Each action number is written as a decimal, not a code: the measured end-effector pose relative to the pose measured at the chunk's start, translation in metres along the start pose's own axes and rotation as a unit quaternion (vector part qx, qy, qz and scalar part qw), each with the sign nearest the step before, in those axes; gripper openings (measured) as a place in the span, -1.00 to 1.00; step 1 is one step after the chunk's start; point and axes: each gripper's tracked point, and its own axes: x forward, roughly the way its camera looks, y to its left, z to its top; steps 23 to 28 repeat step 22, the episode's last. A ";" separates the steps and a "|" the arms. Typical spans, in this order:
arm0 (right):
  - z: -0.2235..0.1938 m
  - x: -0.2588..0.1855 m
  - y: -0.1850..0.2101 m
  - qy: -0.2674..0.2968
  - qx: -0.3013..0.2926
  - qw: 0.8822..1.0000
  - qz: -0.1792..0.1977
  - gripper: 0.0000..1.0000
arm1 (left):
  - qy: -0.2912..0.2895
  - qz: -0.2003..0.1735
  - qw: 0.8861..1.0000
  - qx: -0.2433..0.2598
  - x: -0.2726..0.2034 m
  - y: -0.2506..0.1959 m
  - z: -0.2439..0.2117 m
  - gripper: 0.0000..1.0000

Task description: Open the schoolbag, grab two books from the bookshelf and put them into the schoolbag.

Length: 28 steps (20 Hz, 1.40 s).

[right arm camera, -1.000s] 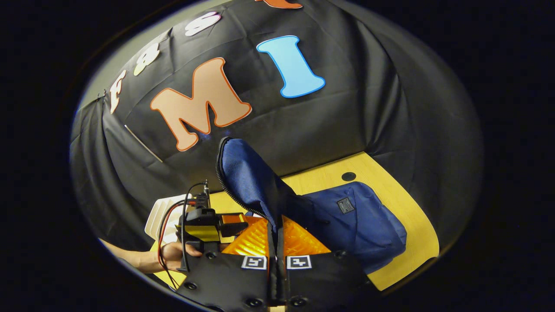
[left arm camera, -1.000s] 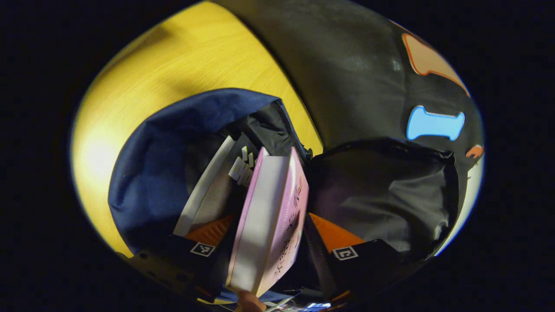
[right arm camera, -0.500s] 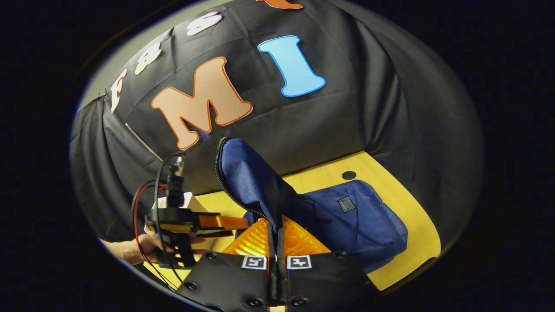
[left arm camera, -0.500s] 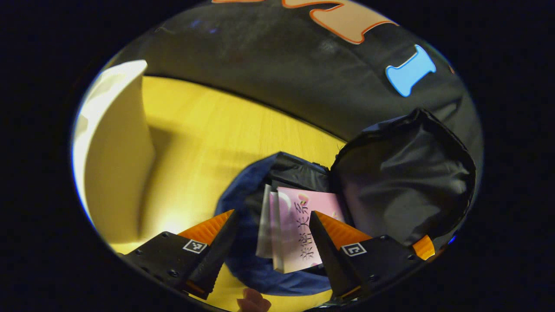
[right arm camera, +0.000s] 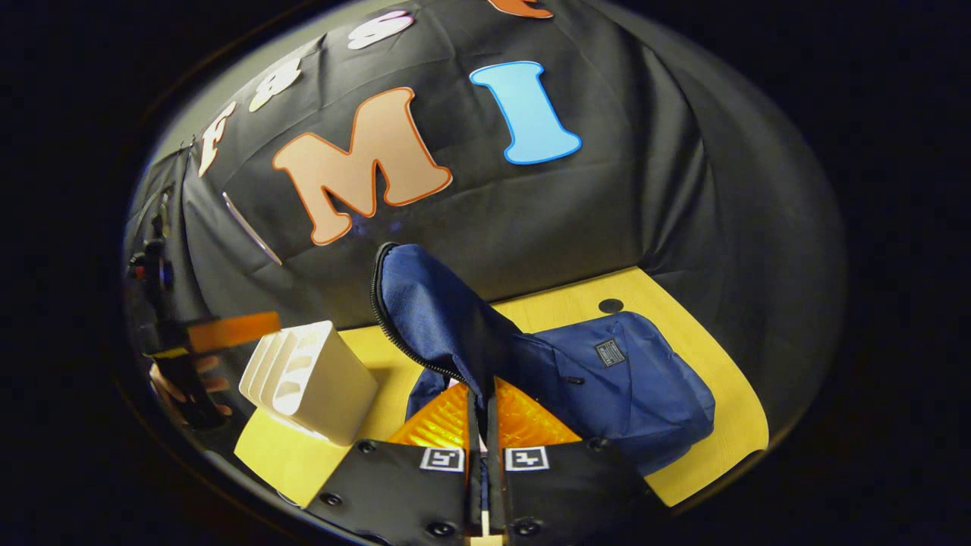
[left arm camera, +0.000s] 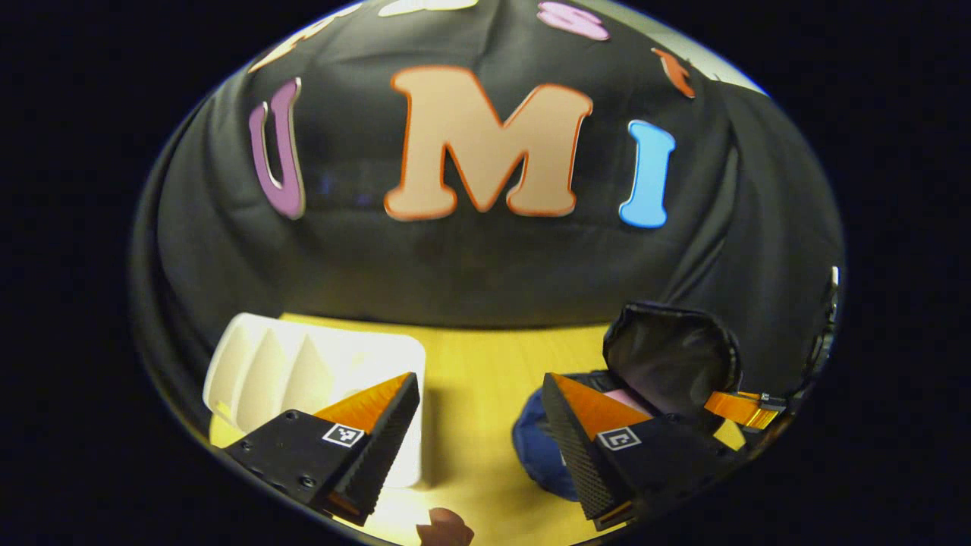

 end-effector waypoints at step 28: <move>0.037 -0.117 0.105 -0.117 -0.099 0.987 0.050 0.90 | -0.068 0.050 0.996 0.014 -0.148 0.019 -0.018 0.90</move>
